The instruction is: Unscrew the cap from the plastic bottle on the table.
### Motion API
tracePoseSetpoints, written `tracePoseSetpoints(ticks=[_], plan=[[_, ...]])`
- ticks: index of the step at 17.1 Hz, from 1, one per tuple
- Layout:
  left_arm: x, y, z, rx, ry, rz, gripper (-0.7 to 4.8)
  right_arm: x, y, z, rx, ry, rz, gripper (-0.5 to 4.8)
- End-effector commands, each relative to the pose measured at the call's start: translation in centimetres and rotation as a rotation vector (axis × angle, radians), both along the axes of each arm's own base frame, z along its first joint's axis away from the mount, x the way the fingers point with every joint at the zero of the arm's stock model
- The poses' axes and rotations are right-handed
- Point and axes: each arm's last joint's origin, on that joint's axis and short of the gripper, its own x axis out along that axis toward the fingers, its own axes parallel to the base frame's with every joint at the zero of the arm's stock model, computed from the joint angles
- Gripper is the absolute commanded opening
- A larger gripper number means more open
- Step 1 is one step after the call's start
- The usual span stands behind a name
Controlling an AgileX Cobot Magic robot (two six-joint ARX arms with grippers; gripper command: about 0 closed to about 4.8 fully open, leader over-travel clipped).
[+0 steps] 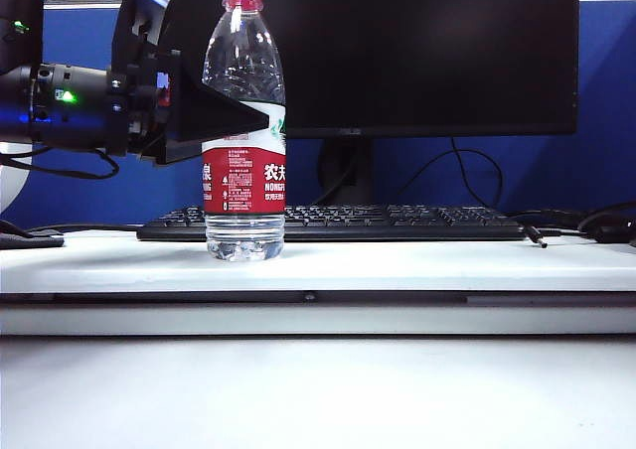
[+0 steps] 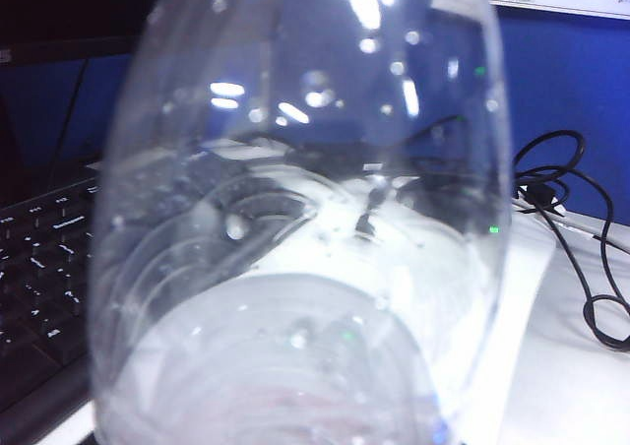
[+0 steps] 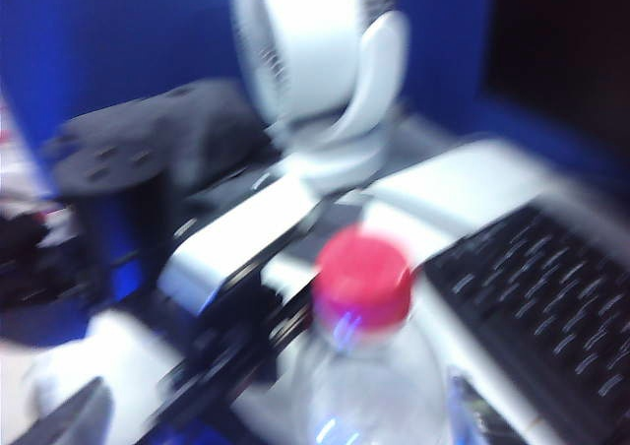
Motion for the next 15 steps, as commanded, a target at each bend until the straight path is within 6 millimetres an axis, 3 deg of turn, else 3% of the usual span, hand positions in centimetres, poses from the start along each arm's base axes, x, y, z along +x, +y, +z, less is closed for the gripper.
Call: tracePoseSetpoints(ticks=[1, 6, 10, 15], plan=[[0.0, -0.2, 0.4, -0.009, -0.022, -0.013, 3.16, 0.7, 0.7, 0.1, 0.029, -0.067, -0.015, 4.45], [-0.1, -0.4, 0.3, -0.010, -0.014, -0.029, 3.16, 2.1, 1.9, -1.5, 0.023, -0.060, -0.016, 4.39], [-0.3, -0.8, 0.3, -0.007, -0.005, -0.051, 3.16, 2.6, 2.3, -1.7, 0.048, -0.073, -0.026, 3.36], [-0.8, -1.8, 0.3, -0.006, -0.009, -0.072, 3.16, 2.6, 2.3, -1.5, 0.076, -0.069, -0.036, 3.22]])
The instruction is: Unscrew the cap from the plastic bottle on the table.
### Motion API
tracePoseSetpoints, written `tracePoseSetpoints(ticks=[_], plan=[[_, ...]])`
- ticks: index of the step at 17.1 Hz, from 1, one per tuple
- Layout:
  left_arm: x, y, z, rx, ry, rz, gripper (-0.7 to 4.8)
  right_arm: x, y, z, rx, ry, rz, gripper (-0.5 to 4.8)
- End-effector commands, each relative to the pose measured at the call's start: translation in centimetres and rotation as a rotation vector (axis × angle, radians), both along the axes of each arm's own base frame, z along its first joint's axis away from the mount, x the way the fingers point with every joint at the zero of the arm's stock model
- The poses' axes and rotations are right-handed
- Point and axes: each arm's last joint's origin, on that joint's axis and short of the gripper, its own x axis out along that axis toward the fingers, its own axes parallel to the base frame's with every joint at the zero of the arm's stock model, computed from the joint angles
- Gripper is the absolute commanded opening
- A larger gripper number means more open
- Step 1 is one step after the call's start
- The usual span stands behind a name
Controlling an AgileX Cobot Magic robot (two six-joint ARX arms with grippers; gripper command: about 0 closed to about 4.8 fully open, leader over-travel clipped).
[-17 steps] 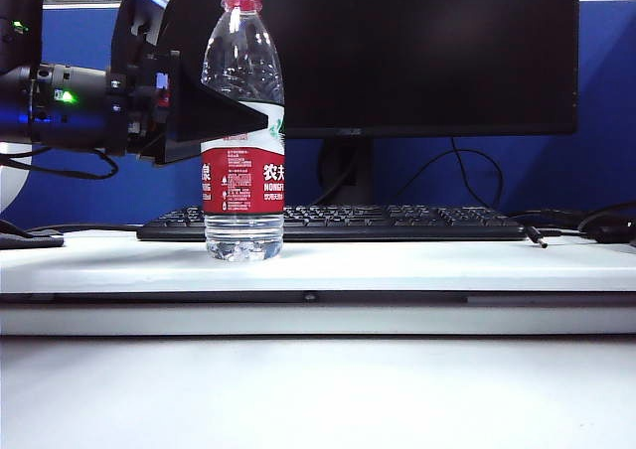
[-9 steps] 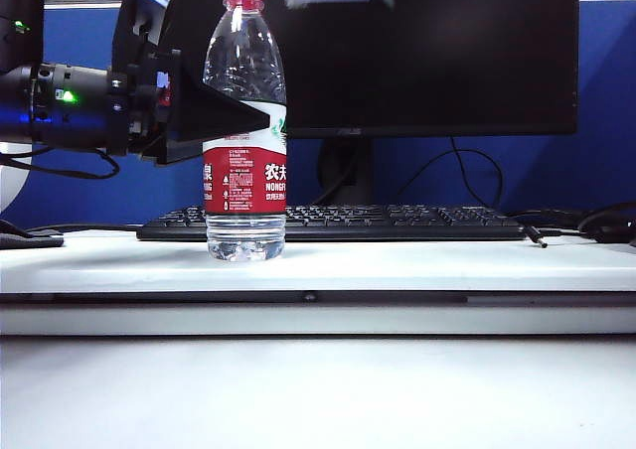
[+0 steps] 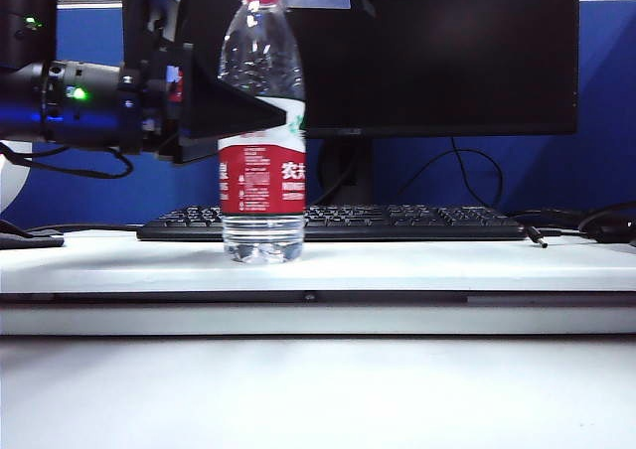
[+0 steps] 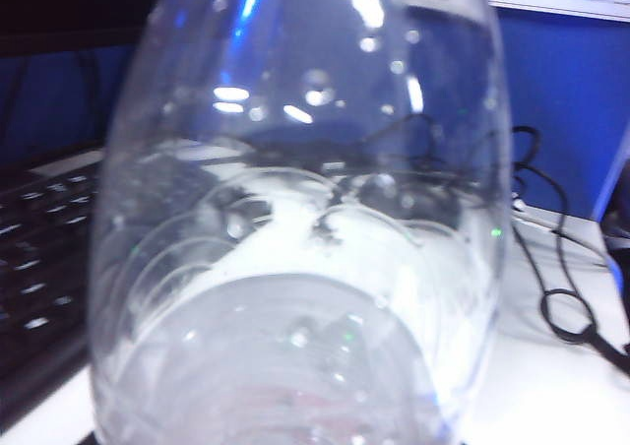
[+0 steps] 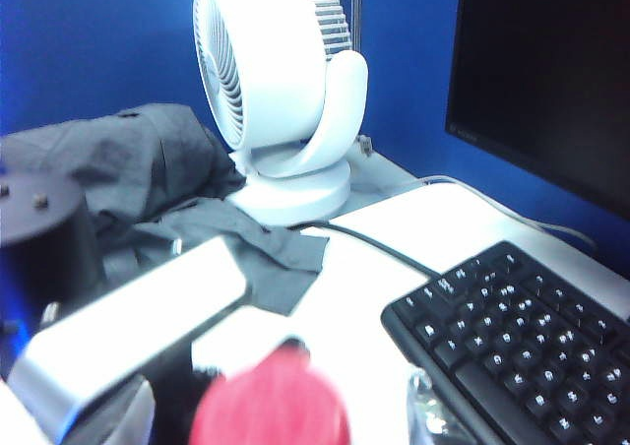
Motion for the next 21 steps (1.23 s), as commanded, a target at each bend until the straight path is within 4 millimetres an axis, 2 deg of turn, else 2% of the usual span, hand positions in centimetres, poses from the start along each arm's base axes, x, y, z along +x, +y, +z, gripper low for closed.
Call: tracePoseSetpoints(ticks=[1, 2, 5, 11, 18, 20, 21], plan=[[-0.1, -0.5, 0.3, -0.007, -0.016, 0.001, 3.17, 0.0, 0.0, 0.6, 0.038, -0.013, -0.006, 2.95], [-0.1, -0.5, 0.3, -0.006, -0.017, 0.004, 3.17, 0.0, 0.0, 0.6, 0.037, -0.011, -0.009, 2.91], [0.1, -0.4, 0.3, -0.003, -0.024, 0.078, 3.16, 0.1, 0.1, 0.5, 0.090, 0.092, -0.164, 3.12], [0.1, -0.4, 0.3, -0.003, -0.023, 0.085, 3.17, -2.5, 2.7, 0.4, 0.080, 0.063, -0.337, 3.11], [0.1, -0.4, 0.3, -0.004, -0.020, 0.085, 3.17, -3.7, 4.0, 0.1, 0.099, 0.077, -0.426, 3.04], [0.1, -0.4, 0.3, -0.005, -0.018, 0.085, 3.16, -3.7, 4.0, 0.1, 0.115, 0.089, -0.427, 2.50], [0.1, -0.4, 0.3, -0.006, -0.015, 0.085, 3.17, -3.7, 4.0, 0.2, 0.120, 0.087, -0.426, 2.41]])
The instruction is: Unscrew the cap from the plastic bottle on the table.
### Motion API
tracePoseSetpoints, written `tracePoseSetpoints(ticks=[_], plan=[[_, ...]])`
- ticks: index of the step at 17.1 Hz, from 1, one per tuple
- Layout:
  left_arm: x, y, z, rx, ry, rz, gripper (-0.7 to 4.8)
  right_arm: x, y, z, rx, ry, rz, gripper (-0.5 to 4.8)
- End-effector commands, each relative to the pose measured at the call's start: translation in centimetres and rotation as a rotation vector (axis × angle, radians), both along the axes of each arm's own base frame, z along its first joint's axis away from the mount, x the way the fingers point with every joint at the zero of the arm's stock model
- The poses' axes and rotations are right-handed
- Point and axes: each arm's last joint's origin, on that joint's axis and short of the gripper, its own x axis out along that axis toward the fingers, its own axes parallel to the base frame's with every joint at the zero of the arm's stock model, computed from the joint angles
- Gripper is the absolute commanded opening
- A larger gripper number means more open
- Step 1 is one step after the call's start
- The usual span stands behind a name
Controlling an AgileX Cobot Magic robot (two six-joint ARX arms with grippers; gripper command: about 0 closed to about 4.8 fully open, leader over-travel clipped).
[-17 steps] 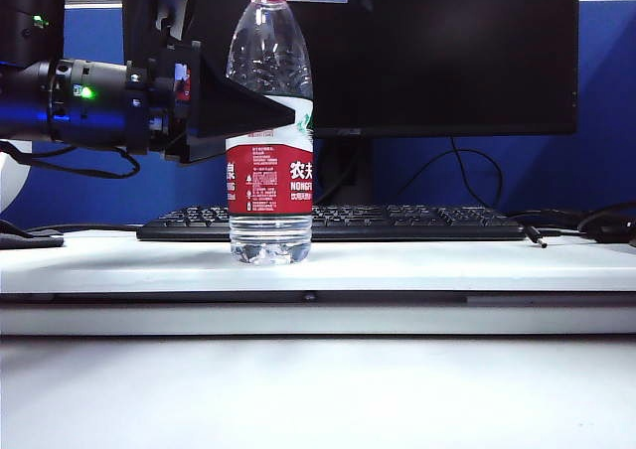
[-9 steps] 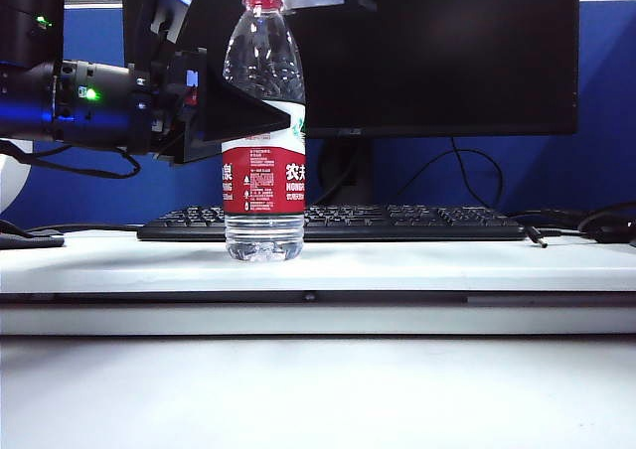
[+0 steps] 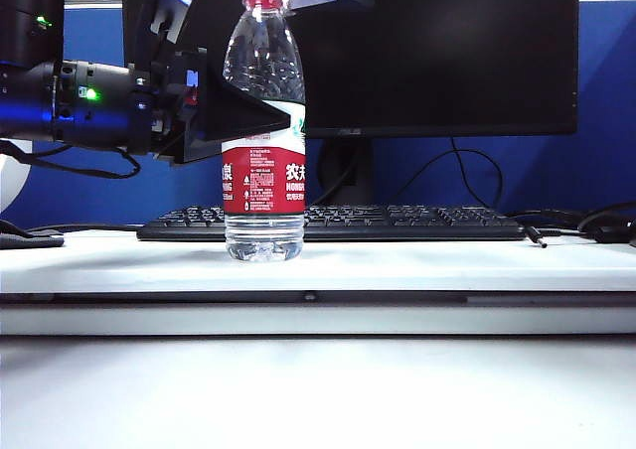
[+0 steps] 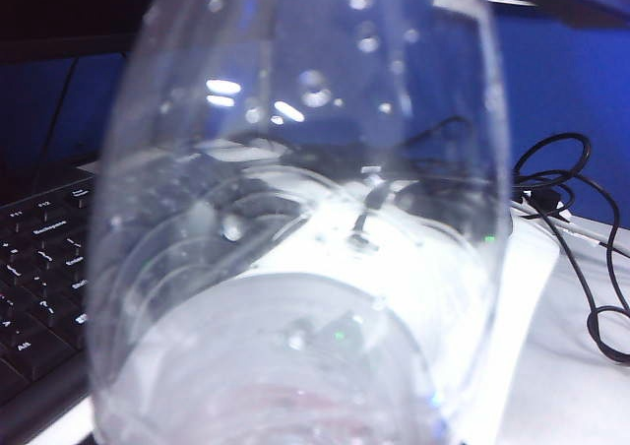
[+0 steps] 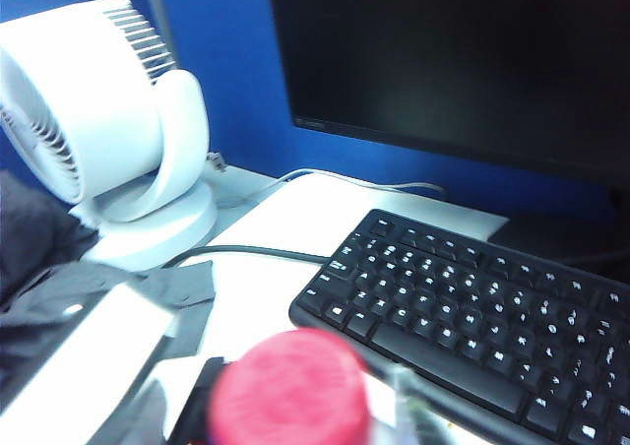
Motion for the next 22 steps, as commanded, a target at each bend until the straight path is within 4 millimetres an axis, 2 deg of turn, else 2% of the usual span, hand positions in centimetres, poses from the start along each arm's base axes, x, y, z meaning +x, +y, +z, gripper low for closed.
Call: tracePoseSetpoints(ticks=[1, 4, 5, 6, 7, 11, 14, 16, 22], plan=[[0.0, 0.0, 0.2, -0.009, -0.007, -0.001, 3.17, 0.0, 0.0, 0.6, 0.046, -0.017, -0.007, 2.38], [0.0, 0.0, 0.2, -0.009, -0.007, -0.005, 3.17, 0.0, 0.0, 0.7, 0.050, -0.020, -0.006, 1.94], [0.0, 0.0, 0.2, -0.009, -0.007, -0.005, 3.17, 0.0, 0.0, 0.7, 0.051, -0.020, -0.006, 1.60], [0.0, 0.0, 0.2, -0.009, -0.007, -0.005, 3.17, 0.0, 0.0, 0.7, 0.051, -0.020, 0.000, 1.00], [0.0, 0.0, 0.2, -0.009, -0.007, -0.005, 3.17, 0.0, 0.0, 0.7, 0.051, -0.020, 0.000, 0.82], [0.0, 0.0, 0.2, -0.009, -0.007, -0.006, 3.16, 0.0, 0.1, 0.7, 0.051, -0.016, 0.051, 0.80], [0.0, 0.0, 0.2, -0.007, -0.003, -0.006, 3.16, 0.3, -0.1, 0.5, 0.025, -0.010, 0.233, 0.80], [0.0, -0.1, 0.1, -0.003, 0.006, -0.006, 3.17, 0.6, -0.4, 0.3, 0.016, 0.012, 0.341, 0.80], [-0.1, -0.2, 0.1, -0.003, 0.008, -0.030, 3.16, 2.3, -2.2, -0.1, 0.003, 0.054, 0.500, 0.80]])
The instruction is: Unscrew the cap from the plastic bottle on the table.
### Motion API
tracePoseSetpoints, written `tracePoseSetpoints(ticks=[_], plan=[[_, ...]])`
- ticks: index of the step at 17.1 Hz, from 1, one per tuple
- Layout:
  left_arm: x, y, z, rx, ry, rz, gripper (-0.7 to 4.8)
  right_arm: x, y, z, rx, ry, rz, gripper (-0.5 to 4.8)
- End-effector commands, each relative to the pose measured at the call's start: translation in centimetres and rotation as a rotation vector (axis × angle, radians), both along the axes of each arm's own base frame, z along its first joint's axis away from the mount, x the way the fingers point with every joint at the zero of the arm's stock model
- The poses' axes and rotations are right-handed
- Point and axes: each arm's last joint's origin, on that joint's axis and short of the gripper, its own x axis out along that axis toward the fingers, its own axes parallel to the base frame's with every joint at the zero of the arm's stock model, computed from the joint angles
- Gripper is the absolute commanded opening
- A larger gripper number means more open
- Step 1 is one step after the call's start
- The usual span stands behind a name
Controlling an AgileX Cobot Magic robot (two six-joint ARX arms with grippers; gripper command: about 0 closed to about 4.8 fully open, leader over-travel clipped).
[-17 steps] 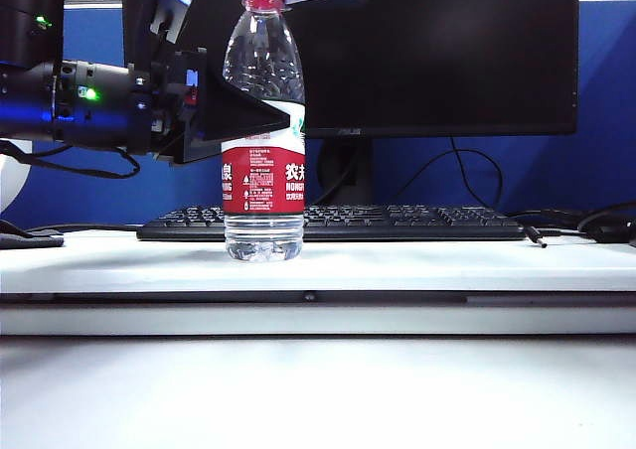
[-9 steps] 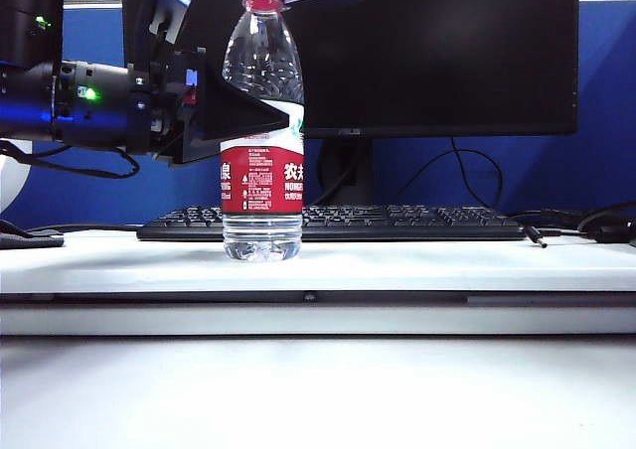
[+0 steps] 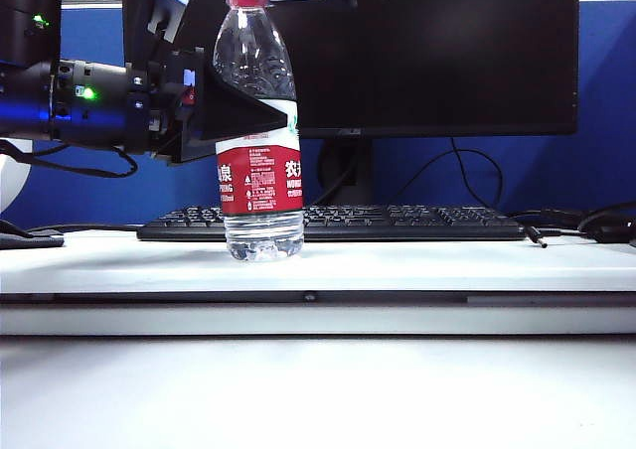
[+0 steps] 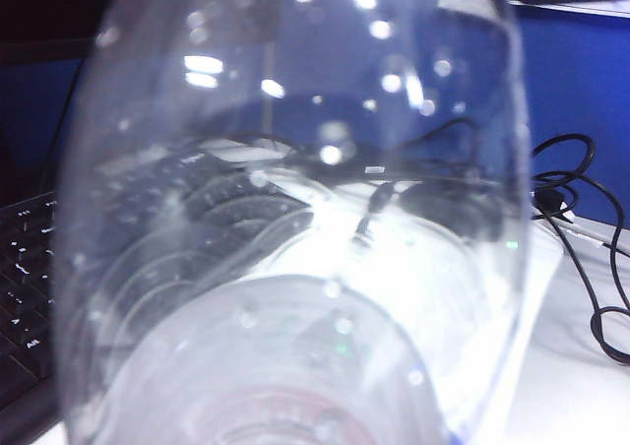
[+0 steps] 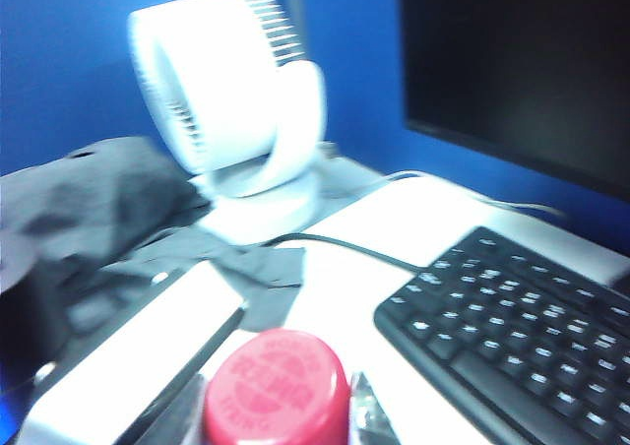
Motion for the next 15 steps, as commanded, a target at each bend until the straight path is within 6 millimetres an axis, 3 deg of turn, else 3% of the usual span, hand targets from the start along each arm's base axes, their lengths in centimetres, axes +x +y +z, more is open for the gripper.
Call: tracePoseSetpoints(ticks=[1, 9, 10, 12, 13, 15], plan=[[-0.1, -0.3, 0.0, -0.001, 0.006, -0.030, 3.16, 0.3, -0.6, -0.3, 0.004, 0.068, 0.170, 0.80], [-0.1, -0.2, -0.1, 0.003, 0.015, -0.030, 3.16, 2.9, -4.0, -0.2, 0.021, 0.071, 0.211, 0.83], [-0.1, -0.2, -0.1, 0.006, 0.021, -0.030, 3.16, 3.2, -4.6, -0.1, 0.010, 0.056, 0.190, 1.27], [-0.1, -0.2, -0.2, 0.008, 0.025, -0.028, 3.16, 3.0, -5.0, 0.0, -0.010, 0.068, 0.109, 2.72], [-0.1, -0.2, -0.2, 0.008, 0.025, -0.024, 3.16, 2.8, -5.2, 0.2, -0.018, 0.073, 0.077, 3.10], [-0.1, -0.2, -0.2, 0.010, 0.020, -0.022, 3.16, 2.1, -5.5, 0.8, -0.030, 0.074, 0.012, 3.28]])
